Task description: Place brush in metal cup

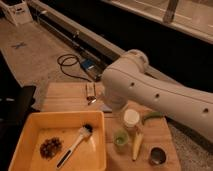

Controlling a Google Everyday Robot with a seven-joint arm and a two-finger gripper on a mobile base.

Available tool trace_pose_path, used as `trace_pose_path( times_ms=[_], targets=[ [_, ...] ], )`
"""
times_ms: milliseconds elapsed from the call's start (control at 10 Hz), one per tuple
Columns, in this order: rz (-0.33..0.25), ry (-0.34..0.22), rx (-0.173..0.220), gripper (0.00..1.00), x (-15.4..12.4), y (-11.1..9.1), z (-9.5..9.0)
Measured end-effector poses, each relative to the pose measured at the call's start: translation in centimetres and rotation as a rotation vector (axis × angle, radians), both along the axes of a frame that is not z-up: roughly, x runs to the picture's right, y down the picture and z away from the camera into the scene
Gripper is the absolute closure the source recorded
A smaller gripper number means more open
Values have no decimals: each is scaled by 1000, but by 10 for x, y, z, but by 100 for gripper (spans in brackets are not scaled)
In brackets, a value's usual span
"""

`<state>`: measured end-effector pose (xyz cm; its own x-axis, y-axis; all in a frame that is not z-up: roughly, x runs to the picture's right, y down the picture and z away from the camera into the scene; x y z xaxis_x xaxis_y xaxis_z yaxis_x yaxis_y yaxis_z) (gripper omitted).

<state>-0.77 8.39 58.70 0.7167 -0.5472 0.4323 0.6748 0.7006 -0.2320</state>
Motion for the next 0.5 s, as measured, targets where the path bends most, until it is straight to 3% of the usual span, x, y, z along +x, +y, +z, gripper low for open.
trace_pose_path(
  times_ms=[300,500],
  targets=[
    [-42,-79,-18,20,-50,17,11],
    [-42,-76,-15,20,-49,16,12]
  ],
)
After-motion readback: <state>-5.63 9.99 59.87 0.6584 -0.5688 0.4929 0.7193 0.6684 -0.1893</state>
